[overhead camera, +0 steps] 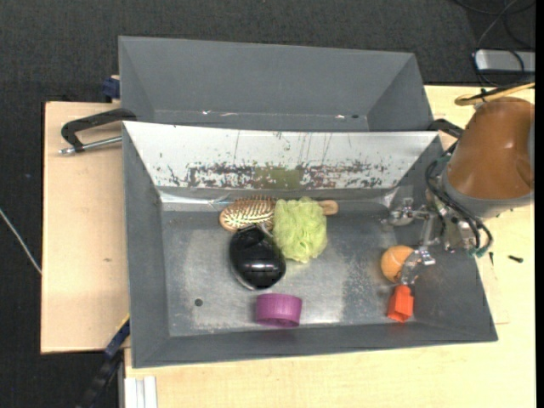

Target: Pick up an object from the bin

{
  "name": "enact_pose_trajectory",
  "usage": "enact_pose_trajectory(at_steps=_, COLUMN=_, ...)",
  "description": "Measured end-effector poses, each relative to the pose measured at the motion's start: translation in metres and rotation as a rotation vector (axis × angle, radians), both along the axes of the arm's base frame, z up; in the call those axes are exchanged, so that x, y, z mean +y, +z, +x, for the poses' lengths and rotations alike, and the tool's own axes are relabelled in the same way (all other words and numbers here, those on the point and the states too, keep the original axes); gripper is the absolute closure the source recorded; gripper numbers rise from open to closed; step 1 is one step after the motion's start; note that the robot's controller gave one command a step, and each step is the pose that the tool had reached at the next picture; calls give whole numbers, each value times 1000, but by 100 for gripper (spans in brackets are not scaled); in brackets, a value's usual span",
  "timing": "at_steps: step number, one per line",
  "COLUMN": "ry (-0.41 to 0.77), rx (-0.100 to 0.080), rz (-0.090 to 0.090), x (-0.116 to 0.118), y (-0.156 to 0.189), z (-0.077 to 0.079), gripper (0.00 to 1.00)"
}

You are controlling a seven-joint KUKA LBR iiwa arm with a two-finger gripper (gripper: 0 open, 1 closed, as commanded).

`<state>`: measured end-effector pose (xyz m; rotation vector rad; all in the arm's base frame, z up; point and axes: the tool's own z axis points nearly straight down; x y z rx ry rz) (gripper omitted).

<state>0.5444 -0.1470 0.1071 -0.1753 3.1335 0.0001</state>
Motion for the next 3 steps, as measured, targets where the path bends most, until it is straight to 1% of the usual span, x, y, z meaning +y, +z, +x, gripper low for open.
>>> enact_pose_trajectory(at_steps=1, ry=27, rx=-7, rz=-2, x=-4, y=-41, z=1, gripper=0)
enact_pose_trajectory(at_steps=2, ry=-180, rx=-2, rz=1, x=-6, y=-1, z=-5, gripper=0)
enact_pose_trajectory(at_steps=3, ry=23, rx=0, rz=0, x=-4, y=-36, z=1, gripper=0)
